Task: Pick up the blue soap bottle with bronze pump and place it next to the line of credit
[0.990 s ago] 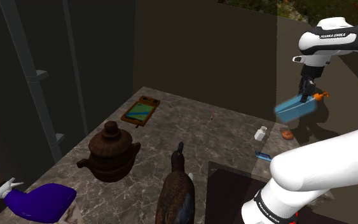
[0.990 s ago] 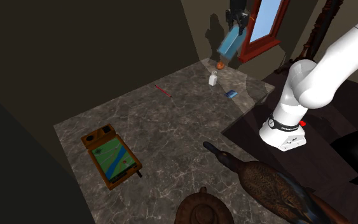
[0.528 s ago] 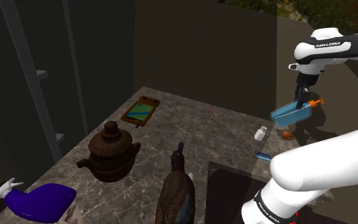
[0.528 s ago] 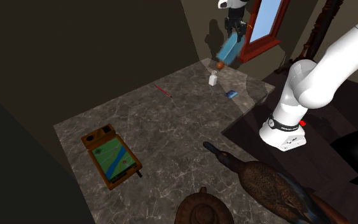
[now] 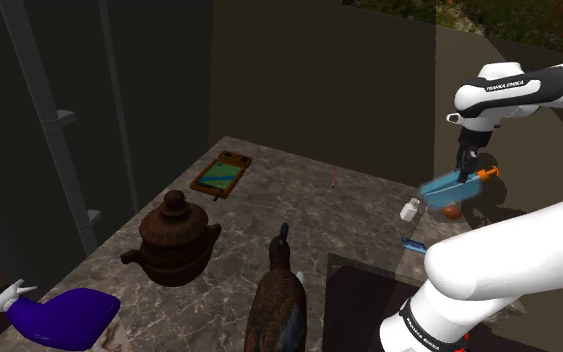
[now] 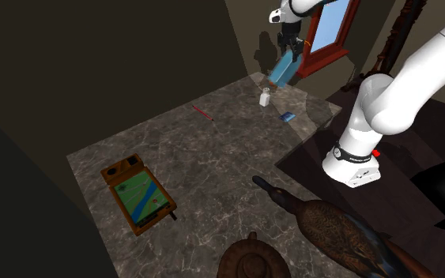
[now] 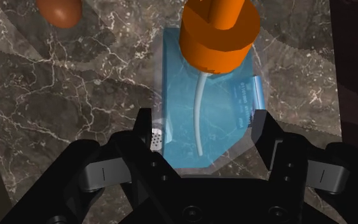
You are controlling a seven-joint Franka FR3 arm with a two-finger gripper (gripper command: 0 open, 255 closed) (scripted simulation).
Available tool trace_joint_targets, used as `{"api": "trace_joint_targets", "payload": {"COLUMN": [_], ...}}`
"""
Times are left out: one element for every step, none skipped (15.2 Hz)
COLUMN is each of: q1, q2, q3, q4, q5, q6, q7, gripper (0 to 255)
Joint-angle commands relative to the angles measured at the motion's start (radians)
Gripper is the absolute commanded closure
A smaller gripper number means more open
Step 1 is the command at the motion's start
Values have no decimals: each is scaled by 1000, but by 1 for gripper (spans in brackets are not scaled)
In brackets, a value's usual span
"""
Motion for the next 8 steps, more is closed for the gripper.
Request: {"api": "trace_joint_targets", "payload": {"q1": [0,0,0,-1,-1,-1,-1,-1], "q2": [7,11,15,20,25,30,36,42], "q3": [-6,-10,-13,-17,-21,-25,-29,-33], "q4": [-20,-30,-40,-50,-59,-69,-78,-87], "q5": [-3,-5,-7,-8,-10,-11,-13,-14], "q6": [27,41,55,69,83,98,112,127], "q7": [6,8,10,13,15,17,19,20], "gripper": [255,255,255,255,255,255,255,255]}}
